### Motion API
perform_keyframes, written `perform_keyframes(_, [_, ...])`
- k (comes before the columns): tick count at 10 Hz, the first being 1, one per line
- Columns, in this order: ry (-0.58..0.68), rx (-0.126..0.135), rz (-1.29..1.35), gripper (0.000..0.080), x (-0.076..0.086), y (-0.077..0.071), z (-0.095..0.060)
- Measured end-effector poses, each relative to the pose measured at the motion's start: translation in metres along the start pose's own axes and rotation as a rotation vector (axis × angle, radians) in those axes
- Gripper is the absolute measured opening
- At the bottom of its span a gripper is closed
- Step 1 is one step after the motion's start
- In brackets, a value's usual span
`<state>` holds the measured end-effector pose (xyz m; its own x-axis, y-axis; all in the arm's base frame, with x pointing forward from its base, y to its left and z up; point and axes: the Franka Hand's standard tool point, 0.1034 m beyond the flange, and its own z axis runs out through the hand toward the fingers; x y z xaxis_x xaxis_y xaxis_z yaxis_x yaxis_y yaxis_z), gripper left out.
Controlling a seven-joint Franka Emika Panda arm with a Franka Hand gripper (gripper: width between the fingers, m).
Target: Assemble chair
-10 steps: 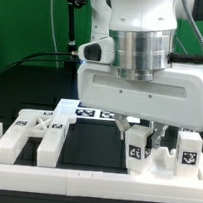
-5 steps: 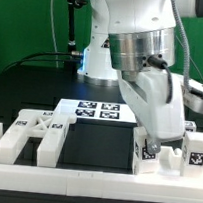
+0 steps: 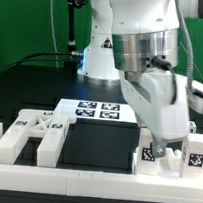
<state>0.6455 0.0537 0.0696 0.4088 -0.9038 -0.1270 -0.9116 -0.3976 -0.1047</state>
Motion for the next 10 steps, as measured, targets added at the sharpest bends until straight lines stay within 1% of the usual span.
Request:
perform_keyframes(1, [0.003, -0.003, -0.191, 0.0618, -0.0014, -0.0006, -0.0006])
perform_keyframes(2, [0.004, -0.002, -0.260, 0.0643, -0.0008, -0.0004, -0.0007])
perform_keyframes(4, [0.008, -0.007, -0.393, 0.0648, 0.0004, 0.0002, -0.0006])
perform_keyframes(6, [0.015, -0.014, -0.546, 0.0649, 0.0030, 0.0011, -0.0011])
perform_keyframes(7, [0.035, -0.030, -0.733, 0.0649, 0.0083, 0.0018, -0.0020])
perform_keyframes(8, [0.031, -0.023, -0.642, 0.0649, 0.0068, 0.0012, -0.0017])
perform_keyframes(9, [0.031, -0.024, -0.646, 0.0533, 0.0072, 0.0013, -0.0018])
perform_keyframes(10, [0.031, -0.023, -0.631, 0.0533, 0.0070, 0.0012, -0.0018])
